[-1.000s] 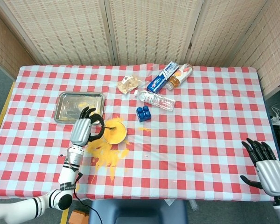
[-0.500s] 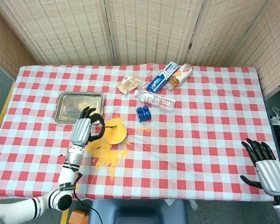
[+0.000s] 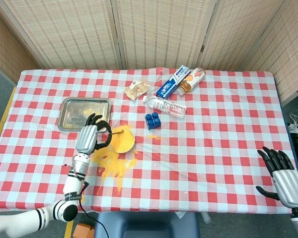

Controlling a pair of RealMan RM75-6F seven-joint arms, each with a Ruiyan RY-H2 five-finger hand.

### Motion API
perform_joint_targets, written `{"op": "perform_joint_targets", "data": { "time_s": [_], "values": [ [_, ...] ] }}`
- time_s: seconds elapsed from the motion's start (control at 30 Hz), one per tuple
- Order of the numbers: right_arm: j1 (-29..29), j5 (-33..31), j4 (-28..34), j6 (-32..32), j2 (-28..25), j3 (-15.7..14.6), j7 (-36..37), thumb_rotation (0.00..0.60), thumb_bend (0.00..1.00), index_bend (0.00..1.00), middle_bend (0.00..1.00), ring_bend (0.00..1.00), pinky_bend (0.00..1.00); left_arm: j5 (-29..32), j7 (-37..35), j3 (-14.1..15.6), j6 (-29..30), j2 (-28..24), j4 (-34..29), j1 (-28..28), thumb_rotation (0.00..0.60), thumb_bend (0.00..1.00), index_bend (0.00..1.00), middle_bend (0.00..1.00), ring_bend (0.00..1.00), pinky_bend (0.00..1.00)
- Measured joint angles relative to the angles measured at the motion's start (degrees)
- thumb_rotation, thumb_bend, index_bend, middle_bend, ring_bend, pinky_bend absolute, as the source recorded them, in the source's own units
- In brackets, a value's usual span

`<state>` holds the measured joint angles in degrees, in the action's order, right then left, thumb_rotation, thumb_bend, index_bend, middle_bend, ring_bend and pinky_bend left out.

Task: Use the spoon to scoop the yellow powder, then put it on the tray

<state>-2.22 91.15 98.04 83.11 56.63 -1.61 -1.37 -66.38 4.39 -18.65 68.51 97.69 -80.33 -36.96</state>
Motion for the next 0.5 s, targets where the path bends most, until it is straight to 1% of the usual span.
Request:
{"op": "perform_joint_targets", "data": {
  "time_s": [0.17,0.33,0.5],
  "values": [
    [0.0,0.2,0.0,0.1,0.1,0.0,0.1,0.6,0.05,0.0,0.0,0.0,0.0,0.6,0.1,0.3,-0.7,-0.7,-1.6,0.3,0.6,0.68,0.82,0.42,0.13,0.05],
    [0.2,0.7,-0.1,0.8,0.1,-0.1,0.3,0.6,0.05,0.0,0.0,0.0,0.0,3.5,1.6,0.7,-2.7,-2.9,-6.8,0.8,0.6,0.69,0.82,0.42,0.13,0.05],
    [0.4,1.0,-0.1,1.0,0.0,-0.2,0.4,0.6,0.05,0.0,0.0,0.0,0.0,5.4,2.5,0.8,-3.8,-4.6,-9.5,1.1,0.6,0.69,0.82,0.42,0.13,0.05]
  ]
}}
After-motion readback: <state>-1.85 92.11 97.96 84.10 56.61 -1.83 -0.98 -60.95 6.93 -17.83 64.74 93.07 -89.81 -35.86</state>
